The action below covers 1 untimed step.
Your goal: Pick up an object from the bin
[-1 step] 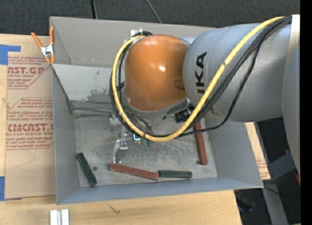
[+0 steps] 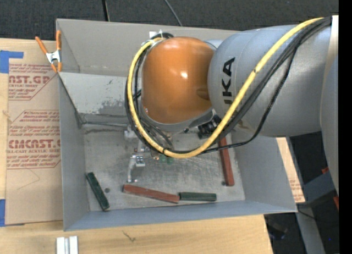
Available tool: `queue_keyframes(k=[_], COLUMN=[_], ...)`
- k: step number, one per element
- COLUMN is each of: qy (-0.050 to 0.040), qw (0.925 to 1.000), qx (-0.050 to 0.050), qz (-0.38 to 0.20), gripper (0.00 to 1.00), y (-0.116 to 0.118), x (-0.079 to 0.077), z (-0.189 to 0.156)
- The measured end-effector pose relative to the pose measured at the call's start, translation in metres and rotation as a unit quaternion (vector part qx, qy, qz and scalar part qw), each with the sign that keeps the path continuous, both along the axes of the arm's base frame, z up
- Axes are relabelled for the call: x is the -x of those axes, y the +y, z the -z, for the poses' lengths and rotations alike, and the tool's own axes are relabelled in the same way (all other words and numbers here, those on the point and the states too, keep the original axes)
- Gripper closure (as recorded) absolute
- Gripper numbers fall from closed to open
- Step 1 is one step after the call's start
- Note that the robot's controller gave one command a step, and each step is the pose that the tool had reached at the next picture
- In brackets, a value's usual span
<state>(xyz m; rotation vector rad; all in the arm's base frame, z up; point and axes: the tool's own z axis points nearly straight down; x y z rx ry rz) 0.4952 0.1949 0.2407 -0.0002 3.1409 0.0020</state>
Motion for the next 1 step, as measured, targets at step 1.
queue_keyframes(k=[1], qy=[-0.0021], qw=[1.0], qx=[-0.001], qz=[-0.008], gripper=[0.0], y=[-0.0281], x=[0.002], z=[0.0702])
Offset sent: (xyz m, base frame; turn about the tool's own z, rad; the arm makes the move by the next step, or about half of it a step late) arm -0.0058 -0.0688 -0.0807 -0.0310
